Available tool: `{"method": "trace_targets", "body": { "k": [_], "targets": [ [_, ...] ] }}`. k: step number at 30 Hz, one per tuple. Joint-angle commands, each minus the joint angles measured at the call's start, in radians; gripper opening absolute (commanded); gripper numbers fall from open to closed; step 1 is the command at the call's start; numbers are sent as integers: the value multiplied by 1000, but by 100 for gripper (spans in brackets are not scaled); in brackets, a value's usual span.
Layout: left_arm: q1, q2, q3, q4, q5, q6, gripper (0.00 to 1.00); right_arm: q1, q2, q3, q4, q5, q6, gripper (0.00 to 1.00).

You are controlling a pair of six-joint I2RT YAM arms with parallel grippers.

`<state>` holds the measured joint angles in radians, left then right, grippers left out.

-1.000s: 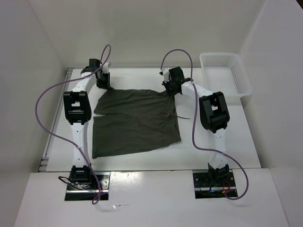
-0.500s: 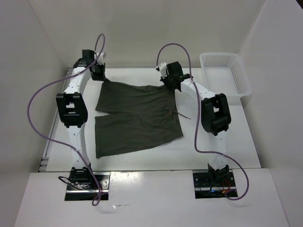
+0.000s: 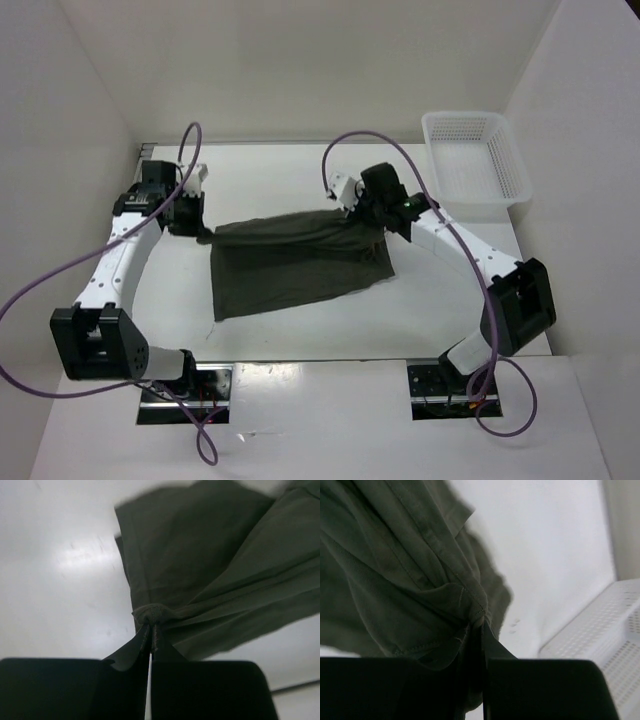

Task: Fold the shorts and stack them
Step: Fold the shorts

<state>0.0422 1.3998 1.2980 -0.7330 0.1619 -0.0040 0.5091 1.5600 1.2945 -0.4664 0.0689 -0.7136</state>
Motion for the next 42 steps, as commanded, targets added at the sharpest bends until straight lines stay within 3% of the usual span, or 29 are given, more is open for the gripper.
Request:
{"method": "trace_targets", "body": {
  "k": [1,7,13,16,20,21,22,23,24,27,30,32,34,36,38,42],
  "targets": [
    [-1,-141,-107,-101,-32,4,0,31,-96,-136,-84,-1,-66,0],
    [-21,-297,-285,-166,-32,4,0,31,-208,-282,-117,-21,-119,0],
    [-44,-328,-289,-241,-21,4,0,40,-258,-252,-130,-67,-120,0],
    [-94,-317,-289,-292,-1,4,0,40,-302,-231,-200,-154,-151,9],
    [-133,-317,-299,-334,22,4,9,49,-432,-331,-262,-248,-268,27],
    [-143,-317,-299,-347,22,4,12,49,-469,-375,-281,-286,-300,42],
    [-143,-308,-299,-362,51,4,17,49,-506,-397,-300,-303,-334,51],
    [-143,-308,-290,-409,66,4,34,49,-579,-418,-336,-304,-389,61],
    [-159,-299,-290,-434,82,4,38,64,-612,-454,-359,-314,-420,77],
    [-159,-298,-290,-468,96,4,43,89,-660,-456,-457,-323,-477,89],
    [-159,-298,-266,-483,105,4,44,89,-591,-362,-486,-357,-351,96],
    [-159,-277,-255,-459,119,4,45,89,-562,-324,-383,-370,-189,96],
    [-145,-259,-255,-327,93,4,46,63,-551,-324,-261,-370,-71,87],
    [-113,-214,-246,-220,-20,4,50,36,-507,-324,-127,-370,79,82],
    [-61,-142,-215,-109,-73,4,54,-45,-451,-307,-69,-415,161,80],
    [19,11,-120,-16,-36,4,58,-219,-267,-245,79,-460,427,80]
  ]
}}
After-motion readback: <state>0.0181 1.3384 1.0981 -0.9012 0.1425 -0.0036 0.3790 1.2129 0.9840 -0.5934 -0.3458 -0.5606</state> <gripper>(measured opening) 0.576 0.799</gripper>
